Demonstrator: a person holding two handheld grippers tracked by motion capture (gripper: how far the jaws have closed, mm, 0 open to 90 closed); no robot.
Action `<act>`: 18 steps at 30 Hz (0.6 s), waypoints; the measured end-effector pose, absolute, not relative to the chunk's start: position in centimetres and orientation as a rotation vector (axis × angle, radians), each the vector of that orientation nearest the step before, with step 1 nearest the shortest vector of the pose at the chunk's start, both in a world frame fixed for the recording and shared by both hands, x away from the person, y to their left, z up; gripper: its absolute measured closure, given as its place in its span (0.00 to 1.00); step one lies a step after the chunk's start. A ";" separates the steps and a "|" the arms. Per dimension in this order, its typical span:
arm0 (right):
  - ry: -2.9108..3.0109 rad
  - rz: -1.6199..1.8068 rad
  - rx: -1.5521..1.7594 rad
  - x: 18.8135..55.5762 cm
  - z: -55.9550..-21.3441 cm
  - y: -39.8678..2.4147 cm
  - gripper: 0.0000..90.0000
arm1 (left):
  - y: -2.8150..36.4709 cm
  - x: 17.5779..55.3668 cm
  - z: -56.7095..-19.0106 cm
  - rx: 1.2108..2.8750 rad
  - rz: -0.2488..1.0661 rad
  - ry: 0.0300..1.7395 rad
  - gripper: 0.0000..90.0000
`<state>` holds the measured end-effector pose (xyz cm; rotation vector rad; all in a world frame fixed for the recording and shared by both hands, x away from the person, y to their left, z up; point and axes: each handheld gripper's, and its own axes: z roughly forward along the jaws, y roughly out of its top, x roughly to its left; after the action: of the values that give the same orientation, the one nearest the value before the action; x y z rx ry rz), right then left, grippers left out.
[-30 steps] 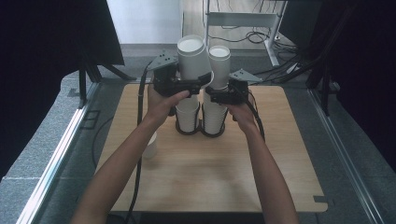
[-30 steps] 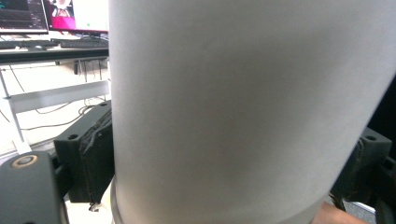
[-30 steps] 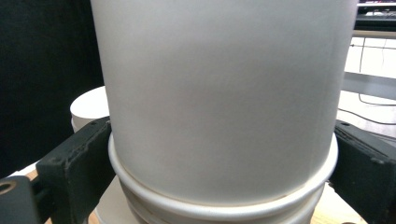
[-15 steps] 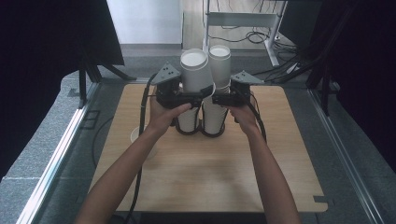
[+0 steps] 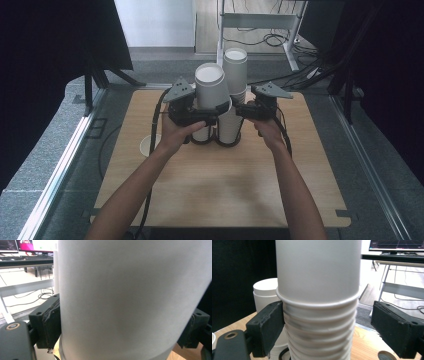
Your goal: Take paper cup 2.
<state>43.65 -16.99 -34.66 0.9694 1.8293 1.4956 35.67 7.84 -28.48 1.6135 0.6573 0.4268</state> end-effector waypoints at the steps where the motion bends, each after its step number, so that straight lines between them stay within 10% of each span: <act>1: 1.827 1.491 0.969 43.5 -34.7 -17.2 0.14 | 7.9 35.6 -28.7 1.611 0.427 0.658 0.13; 18: 1.831 1.527 0.891 39.5 -36.2 -18.6 0.15 | 7.6 33.2 -31.9 1.640 0.431 0.651 0.13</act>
<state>39.49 -18.55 -36.22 0.8910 1.8309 1.5268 33.21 7.56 -31.93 1.6397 0.6506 0.4306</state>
